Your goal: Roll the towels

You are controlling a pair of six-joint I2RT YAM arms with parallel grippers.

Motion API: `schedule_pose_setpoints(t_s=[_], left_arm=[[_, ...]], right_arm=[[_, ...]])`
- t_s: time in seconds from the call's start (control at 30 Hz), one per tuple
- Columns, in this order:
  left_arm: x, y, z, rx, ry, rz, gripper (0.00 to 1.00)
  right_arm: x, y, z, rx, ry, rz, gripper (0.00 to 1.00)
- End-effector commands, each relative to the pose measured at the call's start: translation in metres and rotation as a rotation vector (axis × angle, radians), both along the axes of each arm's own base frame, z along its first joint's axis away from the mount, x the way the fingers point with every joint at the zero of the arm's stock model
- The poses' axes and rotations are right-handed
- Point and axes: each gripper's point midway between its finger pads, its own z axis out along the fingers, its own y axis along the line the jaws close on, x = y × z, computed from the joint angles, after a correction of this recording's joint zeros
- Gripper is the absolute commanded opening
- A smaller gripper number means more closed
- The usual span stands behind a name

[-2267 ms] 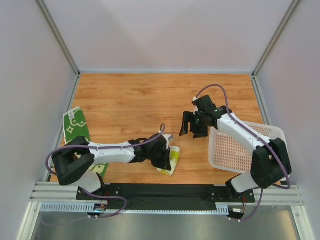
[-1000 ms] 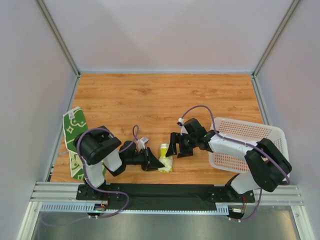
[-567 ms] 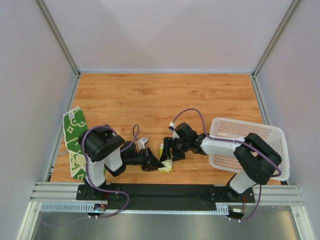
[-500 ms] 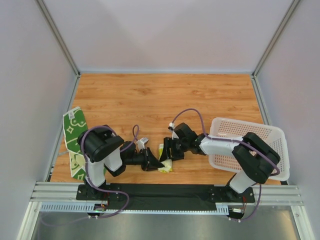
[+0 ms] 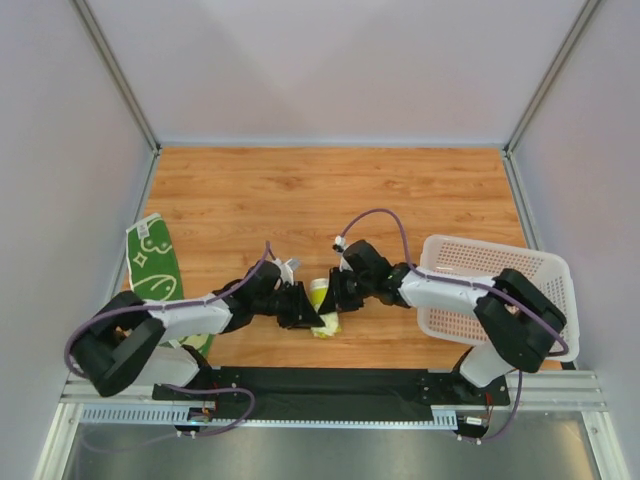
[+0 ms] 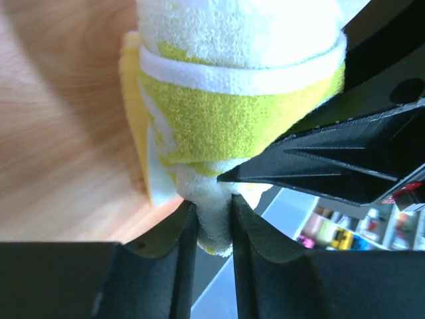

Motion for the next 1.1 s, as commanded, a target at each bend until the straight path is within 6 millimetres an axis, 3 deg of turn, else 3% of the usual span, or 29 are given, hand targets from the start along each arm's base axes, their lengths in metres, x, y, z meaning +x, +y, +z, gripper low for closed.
schedule_pose_setpoints(t_s=[0.0,0.03,0.07,0.1,0.2,0.27,0.43,0.57,0.67,0.83,0.9,0.97,1.0,1.07], left_arm=[[0.007,0.015,0.027,0.131,-0.121,-0.037,0.33],[0.014,0.015,0.038,0.144,-0.170,-0.041,0.34],[0.009,0.023,0.036,0.188,-0.151,-0.053,0.34],[0.010,0.025,0.044,0.195,-0.174,-0.056,0.35],[0.015,0.032,0.067,0.230,-0.236,-0.065,0.35],[0.014,0.038,0.070,0.257,-0.250,-0.064,0.35],[0.016,0.040,0.085,0.254,-0.281,-0.057,0.35],[0.013,0.040,0.085,0.249,-0.272,-0.067,0.35],[0.011,0.042,0.086,0.255,-0.271,-0.074,0.35],[0.010,0.047,0.090,0.284,-0.278,-0.087,0.34],[0.012,0.049,0.092,0.292,-0.288,-0.085,0.34],[0.012,0.052,0.093,0.303,-0.291,-0.079,0.34],[0.011,0.053,0.094,0.300,-0.298,-0.076,0.34],[0.011,0.058,0.095,0.308,-0.308,-0.062,0.33]], right_arm=[[0.019,-0.011,0.054,0.013,-0.138,-0.022,0.00],[0.019,-0.030,0.058,-0.036,-0.118,-0.049,0.00],[0.026,-0.040,0.090,-0.018,-0.204,-0.084,0.00],[0.027,-0.051,0.102,-0.034,-0.230,-0.108,0.00],[0.013,-0.109,0.127,-0.173,-0.260,-0.188,0.00],[0.013,-0.139,0.136,-0.239,-0.289,-0.257,0.00],[0.012,-0.229,0.138,-0.503,-0.257,-0.516,0.00],[0.023,-0.287,0.139,-0.703,-0.266,-0.698,0.00],[0.026,-0.313,0.124,-0.951,-0.193,-0.682,0.00],[0.045,-0.283,0.089,-0.931,-0.061,-0.578,0.00],[0.051,-0.260,0.066,-0.843,-0.004,-0.511,0.00],[0.056,-0.241,0.055,-0.761,0.020,-0.467,0.00],[0.061,-0.211,0.050,-0.613,0.030,-0.395,0.00],[0.057,-0.161,0.061,-0.340,0.063,-0.283,0.00]])
